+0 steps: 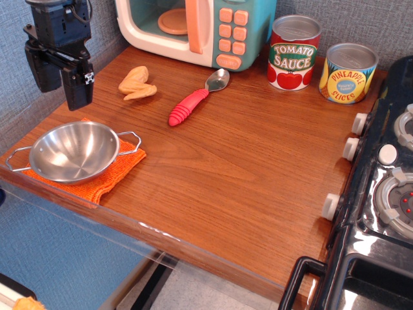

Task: Place the spoon to the right of the bowl.

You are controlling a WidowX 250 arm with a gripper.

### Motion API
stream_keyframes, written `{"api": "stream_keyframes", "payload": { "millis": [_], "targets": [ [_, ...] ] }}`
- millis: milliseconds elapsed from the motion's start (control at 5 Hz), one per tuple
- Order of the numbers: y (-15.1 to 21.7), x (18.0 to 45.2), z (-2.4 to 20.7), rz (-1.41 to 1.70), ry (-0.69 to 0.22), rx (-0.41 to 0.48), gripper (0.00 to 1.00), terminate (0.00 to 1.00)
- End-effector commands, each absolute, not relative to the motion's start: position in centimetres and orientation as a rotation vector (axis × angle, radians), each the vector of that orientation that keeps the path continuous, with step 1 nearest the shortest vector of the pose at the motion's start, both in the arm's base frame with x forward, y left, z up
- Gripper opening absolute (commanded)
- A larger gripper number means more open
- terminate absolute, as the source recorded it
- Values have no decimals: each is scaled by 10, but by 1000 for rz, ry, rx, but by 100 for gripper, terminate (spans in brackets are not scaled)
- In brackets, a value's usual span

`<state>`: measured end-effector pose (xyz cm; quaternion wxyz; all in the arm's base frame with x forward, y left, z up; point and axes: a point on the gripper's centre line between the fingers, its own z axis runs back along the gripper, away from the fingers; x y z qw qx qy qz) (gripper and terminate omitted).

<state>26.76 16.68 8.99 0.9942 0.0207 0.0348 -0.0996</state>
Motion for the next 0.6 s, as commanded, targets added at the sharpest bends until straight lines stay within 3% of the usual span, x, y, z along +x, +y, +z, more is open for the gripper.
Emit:
{"api": "stream_keyframes", "payload": {
  "millis": [0, 400],
  "targets": [
    [167, 268, 90, -200, 70, 41, 100, 0],
    [145, 324, 83, -138, 71, 53, 100, 0]
  ]
}}
